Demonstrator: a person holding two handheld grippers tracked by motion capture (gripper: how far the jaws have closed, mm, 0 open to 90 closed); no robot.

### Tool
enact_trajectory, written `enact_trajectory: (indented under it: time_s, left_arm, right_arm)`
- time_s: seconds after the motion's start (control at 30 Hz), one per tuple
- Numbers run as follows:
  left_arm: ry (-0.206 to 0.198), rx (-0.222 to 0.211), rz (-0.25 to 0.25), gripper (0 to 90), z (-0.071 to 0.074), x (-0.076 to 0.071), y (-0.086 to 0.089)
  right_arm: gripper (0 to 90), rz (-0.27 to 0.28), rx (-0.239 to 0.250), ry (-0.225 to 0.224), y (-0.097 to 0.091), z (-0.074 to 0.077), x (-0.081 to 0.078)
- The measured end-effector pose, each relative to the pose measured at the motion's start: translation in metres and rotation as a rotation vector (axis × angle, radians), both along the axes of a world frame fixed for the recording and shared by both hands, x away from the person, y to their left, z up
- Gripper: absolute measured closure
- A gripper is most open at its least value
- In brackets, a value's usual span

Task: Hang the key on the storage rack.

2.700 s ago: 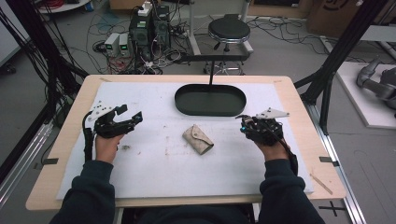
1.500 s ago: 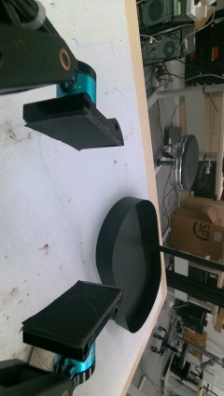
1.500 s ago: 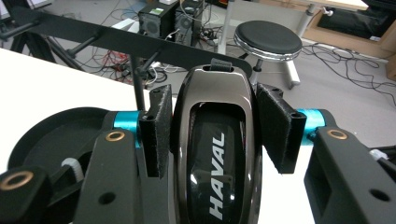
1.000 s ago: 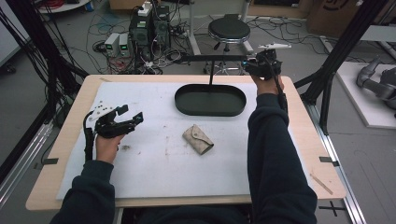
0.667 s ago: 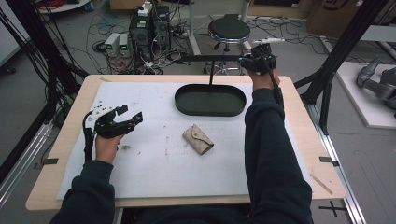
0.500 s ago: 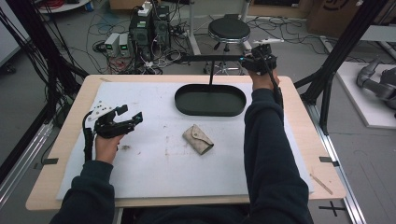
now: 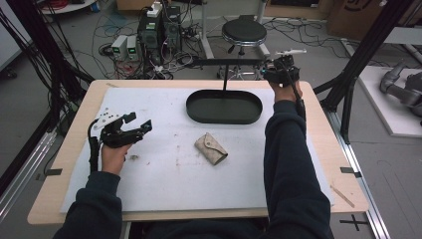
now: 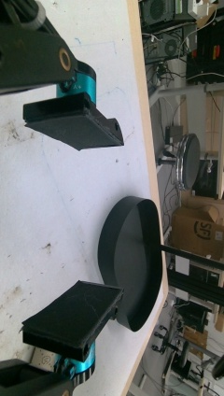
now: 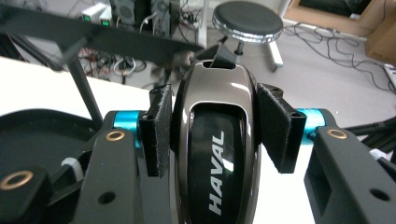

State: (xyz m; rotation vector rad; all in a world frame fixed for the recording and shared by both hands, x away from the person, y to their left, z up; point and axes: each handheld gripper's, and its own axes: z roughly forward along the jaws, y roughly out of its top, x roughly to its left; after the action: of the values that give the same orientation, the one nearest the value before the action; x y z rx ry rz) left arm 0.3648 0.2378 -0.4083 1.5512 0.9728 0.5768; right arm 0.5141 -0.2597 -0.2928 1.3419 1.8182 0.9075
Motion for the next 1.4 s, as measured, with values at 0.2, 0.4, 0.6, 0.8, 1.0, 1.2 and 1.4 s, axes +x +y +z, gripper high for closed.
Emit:
enact_trajectory:
  time_s: [0.2,0.4,0.6,0.8,1.0,1.2,1.4]
  left_arm:
    - [0.0,0.0,0.002,23.2,0.0,0.0,0.0]
    - [-0.002,-0.001,0.002,23.2,0.0,-0.001,0.0]
    - [0.001,0.0,0.002,23.2,0.0,0.0,0.0]
    - [0.0,0.001,0.007,23.2,0.0,-0.001,0.0]
    - [0.001,-0.003,0.013,23.2,-0.001,-0.002,0.002]
    - [-0.001,-0.002,0.009,23.2,-0.001,-0.002,0.002]
    - [-0.004,-0.005,0.011,23.2,0.0,-0.002,0.002]
  right_arm:
    - [49.6,-0.002,-0.034,0.05,0.001,-0.014,0.002]
    - [49.6,-0.007,-0.049,0.088,0.008,-0.025,0.008]
    - [49.6,0.005,-0.035,0.117,0.009,-0.032,0.014]
    - [49.7,0.003,0.004,0.156,0.017,-0.047,0.022]
    - [49.1,-0.004,0.013,0.155,0.022,-0.054,0.026]
    - [48.6,-0.01,-0.009,0.15,0.019,-0.051,0.024]
    - [49.8,0.001,-0.03,0.09,0.016,-0.038,0.017]
